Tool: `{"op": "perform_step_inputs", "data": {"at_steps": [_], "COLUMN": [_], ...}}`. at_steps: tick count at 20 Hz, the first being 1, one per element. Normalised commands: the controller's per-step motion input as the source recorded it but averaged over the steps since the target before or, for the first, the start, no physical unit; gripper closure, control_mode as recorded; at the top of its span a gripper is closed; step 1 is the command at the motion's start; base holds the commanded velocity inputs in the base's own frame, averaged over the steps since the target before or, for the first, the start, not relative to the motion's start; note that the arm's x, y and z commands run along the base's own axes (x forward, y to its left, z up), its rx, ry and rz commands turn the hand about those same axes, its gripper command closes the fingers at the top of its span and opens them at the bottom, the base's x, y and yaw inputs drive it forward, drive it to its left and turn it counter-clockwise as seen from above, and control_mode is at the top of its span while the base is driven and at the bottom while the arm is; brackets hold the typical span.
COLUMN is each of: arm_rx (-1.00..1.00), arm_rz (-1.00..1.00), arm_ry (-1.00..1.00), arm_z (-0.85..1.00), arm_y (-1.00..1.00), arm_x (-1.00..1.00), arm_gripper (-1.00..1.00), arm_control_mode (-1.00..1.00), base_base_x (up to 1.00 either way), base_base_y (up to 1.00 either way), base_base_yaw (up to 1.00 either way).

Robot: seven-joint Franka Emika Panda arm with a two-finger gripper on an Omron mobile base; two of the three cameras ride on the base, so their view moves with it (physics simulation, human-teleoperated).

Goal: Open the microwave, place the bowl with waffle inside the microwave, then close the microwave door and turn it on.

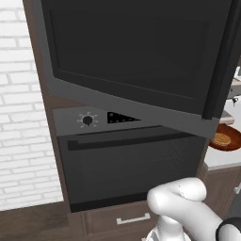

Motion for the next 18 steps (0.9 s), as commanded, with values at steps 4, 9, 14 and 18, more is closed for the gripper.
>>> {"op": "perform_step_inputs", "data": {"at_steps": [4, 9, 14, 18], "arm_rx": [0.12, 0.06, 0.13, 0.09], "arm_rz": [0.00, 0.00, 0.03, 0.03], "arm_ry": [0.00, 0.08, 0.17, 0.17], "arm_z": [0.00, 0.00, 0.01, 0.00], "arm_y": [0.36, 0.28, -0.09, -0.06], "arm_x": [0.48, 0.76, 0.86, 0.62], "arm_gripper": [-1.00, -1.00, -1.00, -1.00], "arm_control_mode": [-1.00, -1.00, -1.00, -1.00], "base_base_x": [0.00, 0.00, 0.00, 0.00], "base_base_y": [0.00, 0.00, 0.00, 0.00], "base_base_yaw": [0.00, 0.00, 0.00, 0.00]}}
